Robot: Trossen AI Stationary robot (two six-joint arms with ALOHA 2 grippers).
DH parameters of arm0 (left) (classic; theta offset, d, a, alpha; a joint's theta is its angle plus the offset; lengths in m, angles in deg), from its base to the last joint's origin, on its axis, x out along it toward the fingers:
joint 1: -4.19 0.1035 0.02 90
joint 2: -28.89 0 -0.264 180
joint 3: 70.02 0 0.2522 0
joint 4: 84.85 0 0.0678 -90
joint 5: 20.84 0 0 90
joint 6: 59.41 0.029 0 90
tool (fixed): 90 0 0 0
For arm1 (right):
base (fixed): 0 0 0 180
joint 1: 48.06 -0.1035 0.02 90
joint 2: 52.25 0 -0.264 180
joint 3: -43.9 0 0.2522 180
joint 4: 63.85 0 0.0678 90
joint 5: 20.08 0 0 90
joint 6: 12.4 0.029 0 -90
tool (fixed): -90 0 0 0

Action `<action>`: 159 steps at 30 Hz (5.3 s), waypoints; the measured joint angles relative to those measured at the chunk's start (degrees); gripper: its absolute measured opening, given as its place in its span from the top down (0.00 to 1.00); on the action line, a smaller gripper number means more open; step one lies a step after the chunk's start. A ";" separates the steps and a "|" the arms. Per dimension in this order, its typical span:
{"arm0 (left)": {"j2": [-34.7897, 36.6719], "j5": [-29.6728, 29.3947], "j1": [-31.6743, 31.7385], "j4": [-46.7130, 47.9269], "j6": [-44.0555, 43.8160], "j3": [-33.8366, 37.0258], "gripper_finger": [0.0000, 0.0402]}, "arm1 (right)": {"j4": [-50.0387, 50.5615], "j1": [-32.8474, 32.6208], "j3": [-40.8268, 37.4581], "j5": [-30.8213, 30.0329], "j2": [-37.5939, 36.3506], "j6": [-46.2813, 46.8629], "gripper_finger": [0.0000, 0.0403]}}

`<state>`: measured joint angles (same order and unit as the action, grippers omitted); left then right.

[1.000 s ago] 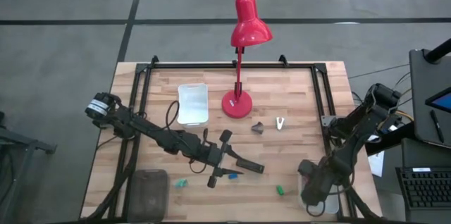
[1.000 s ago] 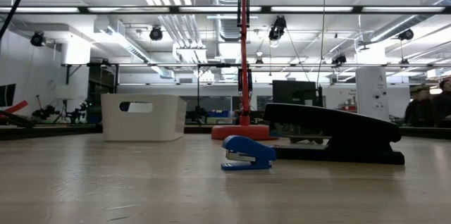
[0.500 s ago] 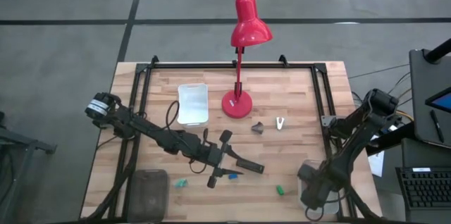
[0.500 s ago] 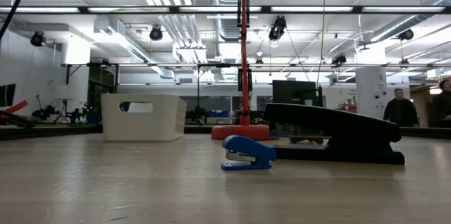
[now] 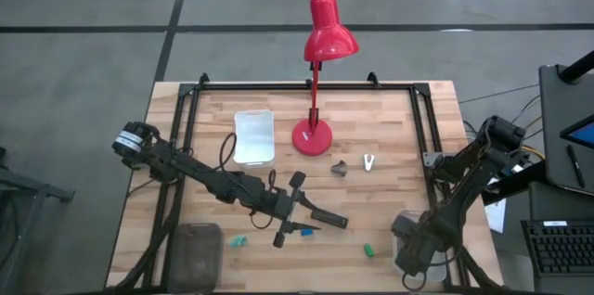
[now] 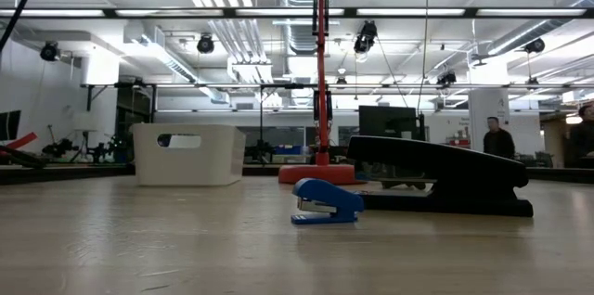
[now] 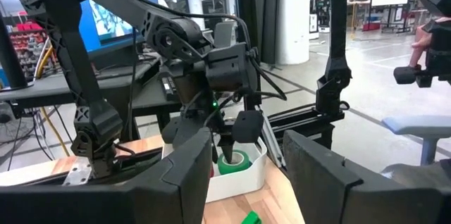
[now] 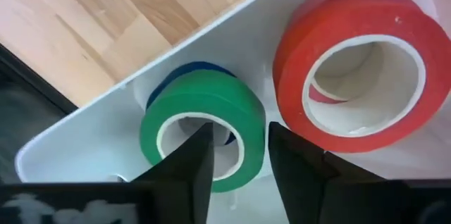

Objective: Pick and place Stapler, Stapler remover, tape
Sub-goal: Put the green tape into the bottom white bin, then put the blue stapler into the top white bin

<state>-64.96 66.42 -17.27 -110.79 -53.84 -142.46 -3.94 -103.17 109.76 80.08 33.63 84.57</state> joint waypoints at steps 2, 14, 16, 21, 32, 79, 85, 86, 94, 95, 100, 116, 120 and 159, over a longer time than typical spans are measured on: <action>0.00 -0.02 0.00 0.02 0.00 0.00 0.55 | 0.03 0.04 0.00 0.48 -0.56 0.17 0.65; 0.00 -0.22 0.00 0.71 0.00 -0.02 0.55 | 0.32 0.00 0.74 -2.85 -6.24 -0.03 0.60; 0.00 -0.21 0.00 0.78 0.00 -0.02 0.55 | 0.37 0.00 0.74 -4.70 -7.10 -0.47 0.61; 0.16 -0.19 0.00 3.20 -1.03 -0.04 0.55 | 0.33 0.04 0.74 -12.34 -9.45 -3.45 0.63; 5.29 0.26 -0.51 15.07 -4.25 -0.04 0.56 | -2.30 0.46 0.74 -48.75 -12.65 -25.85 0.68; 5.70 -11.74 -1.05 23.65 -7.72 -0.07 0.56 | -15.53 5.26 -2.40 -80.79 -12.58 -46.11 0.83; 5.01 -11.74 -1.03 23.66 -7.72 -0.07 0.55 | -15.62 5.26 -2.40 -80.79 -12.58 -45.92 0.81; 4.85 -11.74 -0.98 23.66 -7.72 -0.07 0.55 | -15.64 5.29 -2.40 -80.79 -12.58 -45.92 0.81; 4.59 -11.76 -0.74 23.52 -7.72 -0.04 0.56 | -16.92 5.85 -3.06 -80.79 -12.58 -45.92 0.84; 4.59 -11.76 -0.74 23.36 -7.72 -0.04 0.56 | -17.21 6.06 -3.22 -80.80 -12.58 -45.92 0.84; 4.59 -11.76 -0.74 23.38 -7.72 -0.04 0.56 | -18.24 7.07 -3.88 -80.78 -12.58 -45.70 0.85; 4.57 -11.78 -0.68 23.47 -7.72 -0.04 0.55 | -18.75 7.93 -5.27 -80.70 -12.58 -43.12 0.86; 4.57 -11.76 -0.68 23.60 -8.07 -0.02 0.56 | -19.09 8.06 -5.60 -80.68 -12.58 -42.95 0.85; -1.48 -9.39 -2.64 30.79 -22.21 0.92 0.56 | -21.17 8.21 -6.58 -80.63 -12.58 -43.62 0.87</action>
<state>-66.44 57.03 -19.91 -80.00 -76.05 -141.54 -25.11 -94.96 103.18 -0.55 21.05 40.95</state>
